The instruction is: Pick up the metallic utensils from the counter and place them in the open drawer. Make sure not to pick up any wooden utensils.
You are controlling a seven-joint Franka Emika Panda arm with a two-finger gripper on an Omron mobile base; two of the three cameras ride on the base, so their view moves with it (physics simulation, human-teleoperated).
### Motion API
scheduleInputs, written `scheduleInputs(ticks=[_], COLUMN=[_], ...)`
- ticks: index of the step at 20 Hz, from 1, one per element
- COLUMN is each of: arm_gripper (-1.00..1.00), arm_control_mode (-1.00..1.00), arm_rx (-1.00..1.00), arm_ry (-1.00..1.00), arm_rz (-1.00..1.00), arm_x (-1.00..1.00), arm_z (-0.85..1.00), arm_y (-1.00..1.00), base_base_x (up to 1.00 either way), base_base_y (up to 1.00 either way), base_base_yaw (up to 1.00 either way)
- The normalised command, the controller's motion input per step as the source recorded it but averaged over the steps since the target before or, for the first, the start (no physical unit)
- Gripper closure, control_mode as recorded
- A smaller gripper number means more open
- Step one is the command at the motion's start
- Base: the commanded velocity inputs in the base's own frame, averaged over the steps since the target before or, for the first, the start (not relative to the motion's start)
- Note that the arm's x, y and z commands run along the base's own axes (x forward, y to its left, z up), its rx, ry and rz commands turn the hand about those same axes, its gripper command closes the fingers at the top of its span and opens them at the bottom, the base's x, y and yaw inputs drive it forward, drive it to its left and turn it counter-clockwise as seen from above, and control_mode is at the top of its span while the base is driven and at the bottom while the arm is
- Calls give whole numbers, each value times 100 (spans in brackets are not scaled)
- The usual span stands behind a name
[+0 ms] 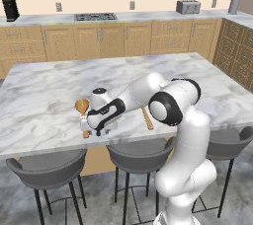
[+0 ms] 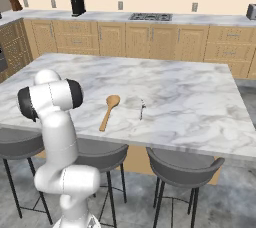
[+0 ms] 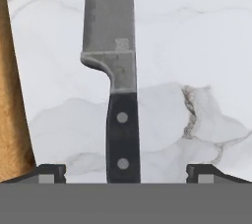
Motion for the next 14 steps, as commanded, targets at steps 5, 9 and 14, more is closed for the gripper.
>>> scheduleInputs(ticks=[5,9,14], arm_gripper=[100,100,100], arm_control_mode=[-100,-100,-100], arm_rx=[0,0,0], arm_ry=[0,1,1], arm_rz=[0,0,0], arm_x=[0,0,0], arm_z=[-1,-2,0], arm_y=[7,0,0], base_base_x=[0,0,0], base_base_y=[0,0,0], base_base_yaw=[0,0,0])
